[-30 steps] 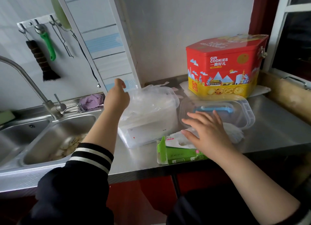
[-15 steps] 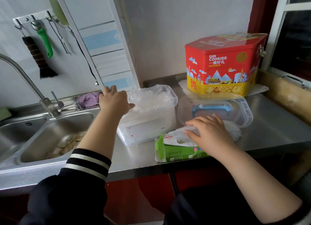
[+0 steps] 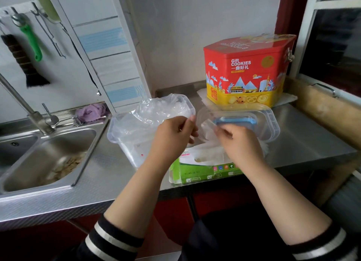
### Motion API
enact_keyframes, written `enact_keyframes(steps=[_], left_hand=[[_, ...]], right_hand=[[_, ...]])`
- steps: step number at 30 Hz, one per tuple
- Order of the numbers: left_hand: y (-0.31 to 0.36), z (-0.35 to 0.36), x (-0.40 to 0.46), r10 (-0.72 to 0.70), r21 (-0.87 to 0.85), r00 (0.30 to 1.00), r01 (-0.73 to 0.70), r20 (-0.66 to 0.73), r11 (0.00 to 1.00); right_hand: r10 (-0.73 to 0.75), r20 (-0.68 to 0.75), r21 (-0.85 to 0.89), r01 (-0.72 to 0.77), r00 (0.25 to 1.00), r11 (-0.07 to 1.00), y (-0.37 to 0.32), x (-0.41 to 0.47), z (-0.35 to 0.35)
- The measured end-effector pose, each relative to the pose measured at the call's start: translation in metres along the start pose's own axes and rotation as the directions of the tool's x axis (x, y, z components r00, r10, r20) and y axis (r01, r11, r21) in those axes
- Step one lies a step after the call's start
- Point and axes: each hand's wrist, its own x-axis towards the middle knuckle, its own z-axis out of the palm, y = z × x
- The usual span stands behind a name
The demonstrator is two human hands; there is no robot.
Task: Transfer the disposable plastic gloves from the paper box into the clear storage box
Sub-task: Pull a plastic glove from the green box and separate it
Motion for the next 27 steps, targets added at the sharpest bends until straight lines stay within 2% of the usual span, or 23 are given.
enact_keyframes(steps=[3, 5, 9, 11, 17, 19, 22, 27], left_hand=[[0.004, -0.001, 0.002, -0.082, -0.028, 0.995, 0.083, 0.053, 0.996], [0.015, -0.002, 0.007, -0.161, -0.103, 0.975, 0.178, 0.151, 0.979], [0.032, -0.005, 0.021, -0.273, -0.208, 0.907, 0.349, 0.322, 0.914], [0.035, -0.006, 0.025, -0.269, -0.212, 0.901, 0.352, 0.339, 0.912], [0.035, -0.007, 0.04, -0.196, -0.148, 0.966, 0.221, 0.166, 0.964], [0.032, -0.024, 0.052, -0.167, -0.109, 0.985, 0.172, 0.05, 0.979], [0.012, -0.058, 0.073, -0.12, 0.057, 0.984, 0.129, -0.135, 0.99], [-0.027, -0.093, 0.09, -0.176, 0.153, 0.957, 0.214, -0.232, 0.965]], right_hand=[[0.049, -0.089, 0.244, -0.026, 0.995, 0.969, -0.001, 0.003, -0.005], [0.022, -0.164, 0.311, 0.031, 0.986, 0.95, -0.005, 0.001, -0.006], [-0.215, -0.255, 0.08, 0.242, 0.943, 0.967, -0.014, -0.009, 0.004], [-0.327, -0.247, -0.04, 0.328, 0.912, 0.944, -0.014, -0.01, 0.009], [-0.445, -0.094, -0.22, 0.418, 0.89, 0.882, -0.011, -0.003, 0.013], [-0.417, -0.012, -0.23, 0.403, 0.909, 0.886, -0.009, -0.001, 0.01], [-0.342, 0.108, -0.231, 0.358, 0.934, 0.905, -0.002, -0.001, 0.005], [-0.204, 0.302, -0.268, 0.288, 0.931, 0.919, 0.01, -0.002, -0.001]])
